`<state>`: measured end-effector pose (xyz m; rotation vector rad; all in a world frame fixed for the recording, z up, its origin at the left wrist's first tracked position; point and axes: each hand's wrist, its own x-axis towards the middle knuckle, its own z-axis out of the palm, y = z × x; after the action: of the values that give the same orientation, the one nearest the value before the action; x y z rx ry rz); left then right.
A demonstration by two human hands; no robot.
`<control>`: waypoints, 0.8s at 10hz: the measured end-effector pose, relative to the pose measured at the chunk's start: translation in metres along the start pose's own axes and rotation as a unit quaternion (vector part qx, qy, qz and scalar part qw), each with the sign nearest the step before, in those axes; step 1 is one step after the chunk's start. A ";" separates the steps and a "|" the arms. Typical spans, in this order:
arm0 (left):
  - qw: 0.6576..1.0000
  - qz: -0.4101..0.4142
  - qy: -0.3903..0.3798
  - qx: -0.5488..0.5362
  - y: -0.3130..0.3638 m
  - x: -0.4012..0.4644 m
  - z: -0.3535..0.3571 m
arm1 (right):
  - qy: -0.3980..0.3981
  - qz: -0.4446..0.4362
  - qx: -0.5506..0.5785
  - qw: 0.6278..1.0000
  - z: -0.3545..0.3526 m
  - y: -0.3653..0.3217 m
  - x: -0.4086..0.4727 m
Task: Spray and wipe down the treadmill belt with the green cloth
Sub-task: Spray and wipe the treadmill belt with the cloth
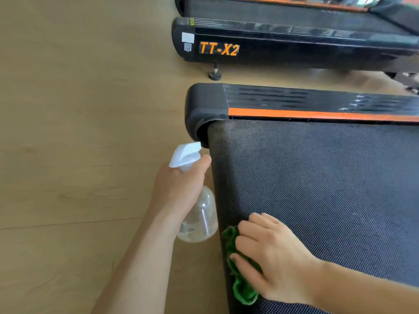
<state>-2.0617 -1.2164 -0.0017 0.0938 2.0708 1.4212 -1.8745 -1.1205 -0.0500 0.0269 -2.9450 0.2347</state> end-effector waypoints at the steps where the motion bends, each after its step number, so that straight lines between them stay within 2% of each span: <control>1: 1.000 -0.008 0.006 0.007 -0.004 0.001 0.010 | 0.050 0.039 0.025 0.998 0.004 0.015 -0.015; 3: 0.999 -0.042 0.014 0.019 -0.010 0.001 0.020 | 0.078 0.059 0.042 0.994 0.010 0.016 -0.017; 4: 0.998 -0.045 0.045 0.021 -0.013 0.005 0.018 | 0.079 0.064 0.046 0.994 0.008 0.015 -0.017; 5: 0.998 -0.038 0.056 0.014 -0.012 0.006 0.018 | 0.062 0.037 0.038 0.997 0.005 0.017 -0.011; 6: 0.998 -0.026 0.052 -0.001 -0.012 0.005 0.018 | 0.027 -0.030 0.021 0.999 0.004 0.037 0.014; 8: 0.997 -0.026 0.068 -0.009 -0.015 0.011 0.019 | 0.060 0.057 -0.026 0.996 0.028 0.125 0.154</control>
<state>-2.0568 -1.2029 -0.0240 -0.0650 2.1530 1.4511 -2.0347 -1.0017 -0.0682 -0.1582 -2.8340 0.1706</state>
